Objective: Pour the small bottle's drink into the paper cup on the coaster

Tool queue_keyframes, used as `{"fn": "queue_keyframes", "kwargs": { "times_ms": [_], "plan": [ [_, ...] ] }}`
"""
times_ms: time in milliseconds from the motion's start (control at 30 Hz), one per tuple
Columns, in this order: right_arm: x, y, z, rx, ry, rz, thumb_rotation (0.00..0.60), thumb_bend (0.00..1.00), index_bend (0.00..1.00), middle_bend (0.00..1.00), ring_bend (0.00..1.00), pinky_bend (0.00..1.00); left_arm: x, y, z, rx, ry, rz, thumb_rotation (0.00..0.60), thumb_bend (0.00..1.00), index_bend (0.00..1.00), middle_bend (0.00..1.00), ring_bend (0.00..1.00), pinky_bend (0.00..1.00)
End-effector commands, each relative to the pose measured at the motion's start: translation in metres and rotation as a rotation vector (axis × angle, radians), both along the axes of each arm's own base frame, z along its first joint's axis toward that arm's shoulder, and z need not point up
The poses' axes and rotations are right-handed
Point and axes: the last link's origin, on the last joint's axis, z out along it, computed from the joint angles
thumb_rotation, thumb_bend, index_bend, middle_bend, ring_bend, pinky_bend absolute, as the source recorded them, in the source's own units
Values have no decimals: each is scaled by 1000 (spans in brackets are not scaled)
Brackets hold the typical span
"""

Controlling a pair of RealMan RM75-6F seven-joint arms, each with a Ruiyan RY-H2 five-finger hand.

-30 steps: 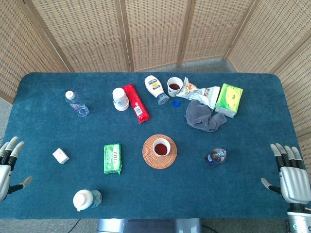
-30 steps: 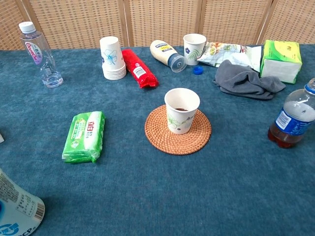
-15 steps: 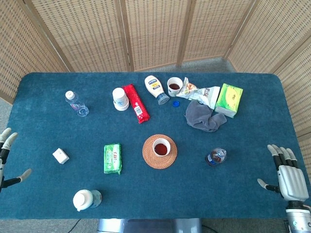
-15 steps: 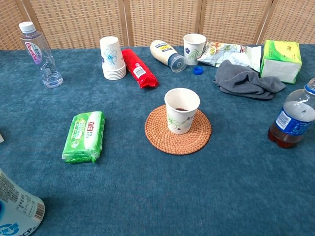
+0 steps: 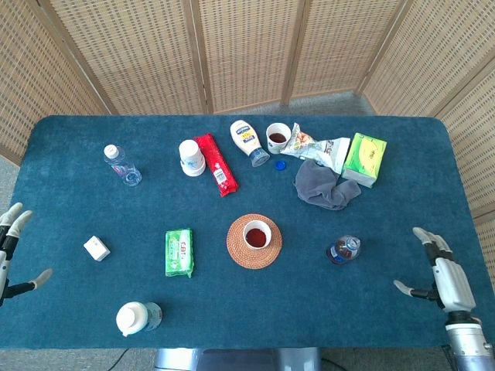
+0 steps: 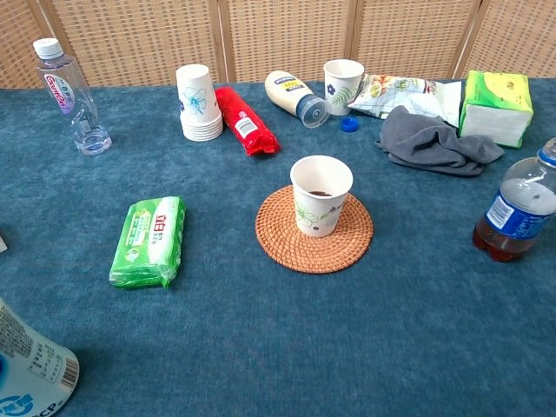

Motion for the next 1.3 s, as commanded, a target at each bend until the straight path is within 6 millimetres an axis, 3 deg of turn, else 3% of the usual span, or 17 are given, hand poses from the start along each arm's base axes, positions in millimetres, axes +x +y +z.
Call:
{"fn": "queue_keyframes", "kwargs": {
  "times_ms": [33,367,1300],
  "plan": [
    [-1,-8,-17,-3,-122,45,600,0,0,0,0,0,1,-1,0,-3,-4,-6,600,115,0,0,0,0],
    [-5,-15,-50,35,-228,67,600,0,0,0,0,0,3,-3,0,-9,-6,-22,600,115,0,0,0,0],
    [19,-49,-98,140,-421,112,600,0,0,0,0,0,-1,2,-2,-15,15,2,600,114,0,0,0,0]
  ]
}}
